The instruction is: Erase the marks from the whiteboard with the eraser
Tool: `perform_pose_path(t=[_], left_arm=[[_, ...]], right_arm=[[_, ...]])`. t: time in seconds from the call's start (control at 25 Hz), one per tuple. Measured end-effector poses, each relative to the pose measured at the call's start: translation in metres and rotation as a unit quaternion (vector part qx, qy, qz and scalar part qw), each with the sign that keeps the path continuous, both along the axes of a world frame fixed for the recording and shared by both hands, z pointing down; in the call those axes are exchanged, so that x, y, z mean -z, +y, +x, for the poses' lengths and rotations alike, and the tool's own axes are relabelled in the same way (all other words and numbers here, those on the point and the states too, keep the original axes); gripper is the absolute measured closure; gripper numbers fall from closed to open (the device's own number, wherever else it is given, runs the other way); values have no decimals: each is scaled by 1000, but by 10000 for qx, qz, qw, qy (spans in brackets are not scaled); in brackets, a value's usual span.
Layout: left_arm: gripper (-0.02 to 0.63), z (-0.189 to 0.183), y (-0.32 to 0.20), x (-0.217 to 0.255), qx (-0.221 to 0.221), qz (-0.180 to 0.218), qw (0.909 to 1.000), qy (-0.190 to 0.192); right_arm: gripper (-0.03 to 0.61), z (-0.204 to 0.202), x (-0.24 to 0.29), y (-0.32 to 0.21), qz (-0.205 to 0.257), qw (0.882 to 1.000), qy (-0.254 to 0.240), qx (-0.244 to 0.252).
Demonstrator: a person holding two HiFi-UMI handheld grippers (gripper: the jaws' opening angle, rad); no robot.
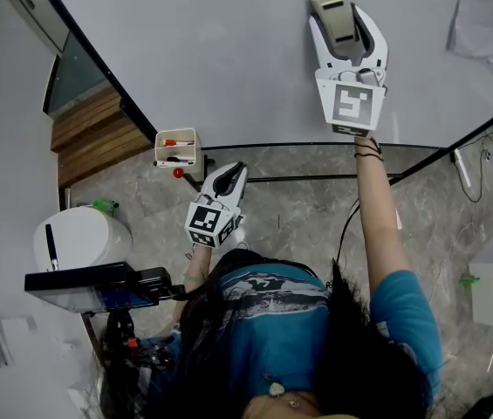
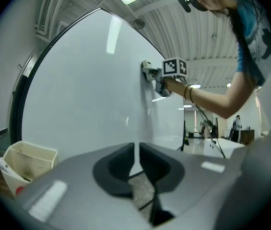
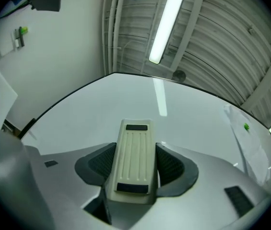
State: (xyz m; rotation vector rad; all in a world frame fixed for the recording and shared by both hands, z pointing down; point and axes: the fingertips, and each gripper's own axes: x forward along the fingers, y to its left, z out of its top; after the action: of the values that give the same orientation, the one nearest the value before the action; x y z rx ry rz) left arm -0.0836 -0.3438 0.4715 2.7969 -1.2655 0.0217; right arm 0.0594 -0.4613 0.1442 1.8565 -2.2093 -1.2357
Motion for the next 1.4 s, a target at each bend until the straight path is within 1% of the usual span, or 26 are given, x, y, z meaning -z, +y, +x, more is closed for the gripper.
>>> perform_pose_path(t=[0.16,0.32,0.4,0.44,0.52,0.56,0.64,0.68,0.8,1.0,1.08,1.4], left_arm=[[584,0,1,-2,-15,-14,10000,-40],[584,-3,-1,0,36,-1,10000,-26],[584,-6,-2,-1,82,-10,10000,-28],[584,-8,-2,-2,111,-21,9999,-27],[584,-12,-3,-4,168,-40,9998,-20],[584,-13,-3,-5,191,-43,9998,-12],[584,-14,-4,-6,222,-38,9997,1],[584,-15,-4,-6,237,-37,9997,3],[584,-17,-6,-5,297,-49,9995,0],[584,-17,-8,-5,283,-27,9996,-2],[584,-15,-6,-7,225,-19,9997,-1],[584,3,-1,-6,-25,-27,10000,-12]], right_arm=[[316,-42,-35,-1,-231,9984,513,22],[316,-76,-72,-2,-312,9978,582,95],[316,-96,-95,-3,-477,9963,672,247],[316,-107,-109,-4,-587,9946,787,347],[316,-132,-138,-4,-776,9885,1181,534],[316,-143,-153,-4,-812,9848,1423,579],[316,-155,-173,-5,-729,9791,1825,526],[316,-157,-178,-6,-658,9779,1929,464],[316,-153,-180,-7,-575,9773,2004,373],[316,-150,-176,-6,-683,9724,2186,446],[316,-143,-168,-4,-662,9742,2121,400],[316,-69,-88,2,-358,9835,1769,91]])
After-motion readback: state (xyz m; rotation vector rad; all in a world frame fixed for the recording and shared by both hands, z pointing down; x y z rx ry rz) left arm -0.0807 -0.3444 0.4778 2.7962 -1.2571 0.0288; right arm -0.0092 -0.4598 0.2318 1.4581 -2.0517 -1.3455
